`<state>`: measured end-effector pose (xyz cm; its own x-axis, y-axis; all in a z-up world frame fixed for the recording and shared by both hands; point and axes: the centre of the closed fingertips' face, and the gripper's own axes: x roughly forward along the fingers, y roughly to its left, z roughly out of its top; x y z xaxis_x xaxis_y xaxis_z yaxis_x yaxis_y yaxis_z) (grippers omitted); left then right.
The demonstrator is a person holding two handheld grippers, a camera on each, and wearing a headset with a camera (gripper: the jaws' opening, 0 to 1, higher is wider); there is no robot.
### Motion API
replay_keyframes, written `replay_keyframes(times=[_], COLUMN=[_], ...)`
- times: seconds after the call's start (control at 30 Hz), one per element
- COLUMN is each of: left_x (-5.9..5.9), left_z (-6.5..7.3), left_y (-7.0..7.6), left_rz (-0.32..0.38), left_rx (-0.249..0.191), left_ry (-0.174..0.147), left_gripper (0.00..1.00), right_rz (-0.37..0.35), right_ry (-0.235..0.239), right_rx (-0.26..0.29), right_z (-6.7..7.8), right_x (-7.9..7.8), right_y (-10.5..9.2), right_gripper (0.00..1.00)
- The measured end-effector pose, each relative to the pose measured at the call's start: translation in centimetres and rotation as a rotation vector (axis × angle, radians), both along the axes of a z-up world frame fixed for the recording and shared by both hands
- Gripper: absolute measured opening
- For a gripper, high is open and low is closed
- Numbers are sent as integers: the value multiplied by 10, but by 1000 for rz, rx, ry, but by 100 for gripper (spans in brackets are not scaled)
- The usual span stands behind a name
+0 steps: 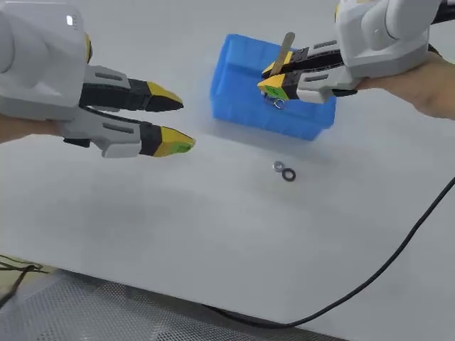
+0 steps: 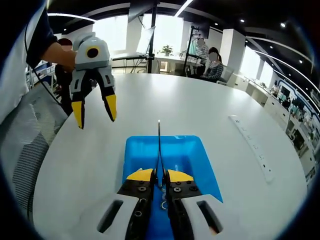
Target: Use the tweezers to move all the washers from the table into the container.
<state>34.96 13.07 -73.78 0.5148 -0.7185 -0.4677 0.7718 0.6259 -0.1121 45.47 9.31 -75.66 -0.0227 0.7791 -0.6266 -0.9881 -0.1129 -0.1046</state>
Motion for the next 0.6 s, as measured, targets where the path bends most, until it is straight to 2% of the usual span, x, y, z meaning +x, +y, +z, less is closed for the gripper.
replay_keyframes(times=[0.1, 0.2, 0.6], left_x=[-2, -2, -2], left_z=[-3, -3, -6], left_y=[0, -1, 4], left_rz=[-10, -14, -13], left_rx=[20, 17, 27], left_ry=[4, 4, 10], left_gripper=[38, 39, 39], right_rz=[5, 18, 14], right_ry=[-3, -19, -9], right_rx=[-4, -16, -33], right_z=[-3, -7, -12], right_x=[1, 1, 2], right_y=[2, 2, 2], right_gripper=[10, 10, 10])
